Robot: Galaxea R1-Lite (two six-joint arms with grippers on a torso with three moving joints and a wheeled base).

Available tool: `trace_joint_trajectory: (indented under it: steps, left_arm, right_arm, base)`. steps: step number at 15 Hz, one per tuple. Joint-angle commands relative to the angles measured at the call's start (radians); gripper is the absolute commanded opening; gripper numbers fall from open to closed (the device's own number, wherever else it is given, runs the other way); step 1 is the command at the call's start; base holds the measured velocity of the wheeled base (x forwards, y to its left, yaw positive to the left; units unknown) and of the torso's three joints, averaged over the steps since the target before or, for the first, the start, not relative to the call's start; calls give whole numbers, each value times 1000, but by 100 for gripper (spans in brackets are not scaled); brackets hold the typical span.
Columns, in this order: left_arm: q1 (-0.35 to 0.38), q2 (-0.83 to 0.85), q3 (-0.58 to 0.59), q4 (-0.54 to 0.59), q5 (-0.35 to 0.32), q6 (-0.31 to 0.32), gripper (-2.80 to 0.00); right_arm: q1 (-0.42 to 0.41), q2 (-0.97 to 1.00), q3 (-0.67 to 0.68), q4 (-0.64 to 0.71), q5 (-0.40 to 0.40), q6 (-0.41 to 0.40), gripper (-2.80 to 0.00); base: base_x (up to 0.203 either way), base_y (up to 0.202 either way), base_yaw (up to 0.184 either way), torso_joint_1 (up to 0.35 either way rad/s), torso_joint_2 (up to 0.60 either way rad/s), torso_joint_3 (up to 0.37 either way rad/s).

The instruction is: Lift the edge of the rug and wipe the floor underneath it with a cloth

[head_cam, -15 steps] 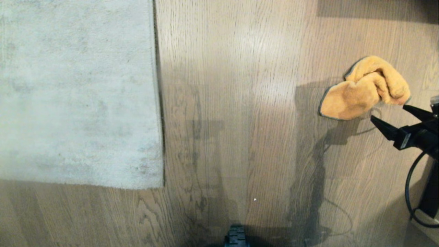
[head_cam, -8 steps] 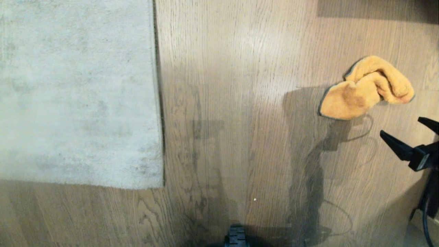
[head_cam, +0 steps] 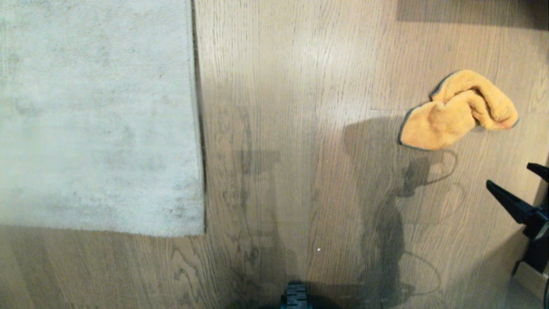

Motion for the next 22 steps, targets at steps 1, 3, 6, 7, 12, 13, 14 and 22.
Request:
trace_joint_trajectory:
  steps: [1,3,6,7,12,13,14,22]
  left_arm:
    - [0,0,1,0,1,0,-280]
    - [0,0,0,0,1,0,-280]
    - [0,0,-1,0,1,0,-280]
    - [0,0,0,0,0,0,-280]
    - [0,0,-1,0,0,0,-280]
    - [0,0,1,0,0,0,-280]
    - [0,0,0,0,0,0,-280]
    - [0,0,0,0,0,0,-280]
  right_arm:
    - [0,-37,16,-4,6,-3,-280]
    - [0,-66,13,40,6,-3,-280]
    - [0,-119,15,109,5,-3,-280]
    - [2,-144,16,144,5,-3,-280]
    - [92,-311,52,345,-9,-6,-280]
    - [104,-339,64,373,-25,-7,-280]
    - [117,-367,73,402,-54,-6,-280]
    - [194,-668,102,680,-150,-6,-280]
  base:
    - [0,0,0,0,0,0]
    - [0,0,0,0,0,0]
    - [0,0,0,0,0,0]
    - [0,0,0,0,0,0]
    - [0,0,0,0,0,0]
    - [0,0,0,0,0,0]
    - [0,0,0,0,0,0]
    - [0,0,0,0,0,0]
